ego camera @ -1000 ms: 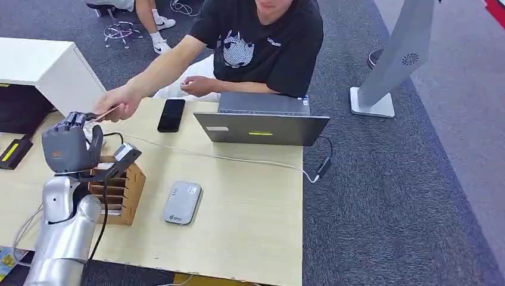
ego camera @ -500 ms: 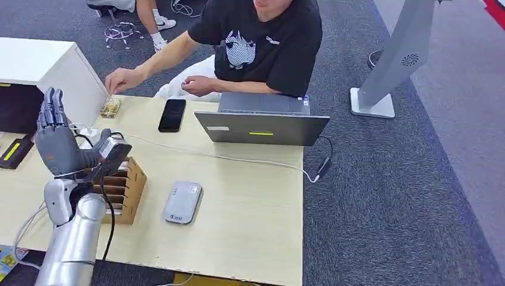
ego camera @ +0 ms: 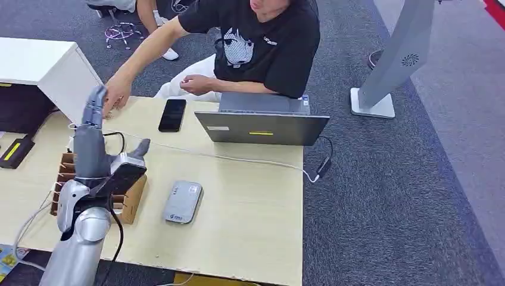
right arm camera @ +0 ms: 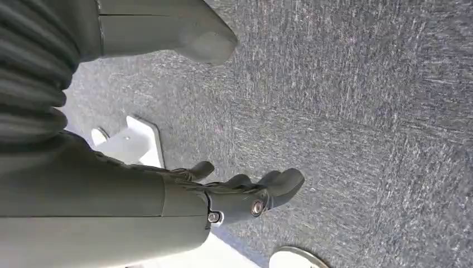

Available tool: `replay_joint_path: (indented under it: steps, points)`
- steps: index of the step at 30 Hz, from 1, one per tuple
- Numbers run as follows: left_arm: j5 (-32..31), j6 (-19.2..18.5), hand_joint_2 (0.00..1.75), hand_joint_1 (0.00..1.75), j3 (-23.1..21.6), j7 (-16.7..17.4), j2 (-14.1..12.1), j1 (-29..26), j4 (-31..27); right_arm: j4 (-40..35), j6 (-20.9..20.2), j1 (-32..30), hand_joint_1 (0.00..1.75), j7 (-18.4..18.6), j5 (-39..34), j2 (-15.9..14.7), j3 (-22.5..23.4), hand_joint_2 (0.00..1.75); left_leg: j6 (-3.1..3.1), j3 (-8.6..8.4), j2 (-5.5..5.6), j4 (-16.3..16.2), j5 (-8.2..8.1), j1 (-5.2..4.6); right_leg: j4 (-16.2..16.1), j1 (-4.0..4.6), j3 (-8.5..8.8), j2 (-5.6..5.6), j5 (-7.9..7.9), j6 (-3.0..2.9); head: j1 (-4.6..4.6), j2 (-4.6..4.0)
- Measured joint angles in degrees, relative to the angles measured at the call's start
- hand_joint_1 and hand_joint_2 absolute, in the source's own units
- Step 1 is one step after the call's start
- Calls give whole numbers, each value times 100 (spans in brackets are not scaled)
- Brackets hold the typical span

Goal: Pass the card to the sensor for recognition and then transmit it.

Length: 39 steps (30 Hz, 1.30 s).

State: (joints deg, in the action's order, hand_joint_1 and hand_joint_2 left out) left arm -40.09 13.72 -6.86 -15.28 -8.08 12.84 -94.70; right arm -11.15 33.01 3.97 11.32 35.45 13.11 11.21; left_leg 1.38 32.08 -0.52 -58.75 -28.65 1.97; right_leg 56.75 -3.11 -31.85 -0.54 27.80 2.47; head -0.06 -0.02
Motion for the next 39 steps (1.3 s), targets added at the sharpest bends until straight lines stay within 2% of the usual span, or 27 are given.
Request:
replay_joint_path:
  steps: [3, 8, 14, 20, 27, 39]
  points:
    - [195, -713, 175, 0, -268, -44, -197, -167, -121, 0, -7, -32, 0, -50, -5, 2, 55, 175, 0, 0, -6, 0, 0, 0, 0, 0, -1, -6, 0, 0, 0, 0]
    - [66, -1454, 175, 0, -407, 26, -845, -356, -138, 4, -55, -47, 0, -72, -42, 2, 145, 175, 0, 0, -6, 2, 0, 1, 1, 1, -4, -5, 2, -2, 0, 0]
    - [-172, -1879, 175, 0, -418, 179, -1675, -554, -138, 6, -101, -67, 0, -61, -72, 2, 223, 175, 1, 1, -4, 3, 0, 3, 3, 2, -4, -3, 2, -3, -2, 0]
    - [-244, -2338, 175, 0, -422, 723, -2297, -559, -138, 7, -105, -79, 0, -29, -96, 2, 313, 175, 1, 0, -3, 3, 1, 2, 1, 2, -4, -2, 2, -3, 0, 0]
    - [-360, -2435, 175, 0, -446, 1150, -2499, -426, -108, 4, -105, -79, 0, 4, -109, 2, 407, 175, 2, 1, -1, 3, 1, 2, 1, 2, -4, -1, 2, -3, 0, 0]
    - [-395, -2421, 175, 0, -538, 1222, -2593, -334, 12, 4, -101, -81, 0, 2, -171, 2, 518, 175, 2, 1, -3, 3, 1, 2, 1, 2, -5, -2, 2, -3, 2, 2]
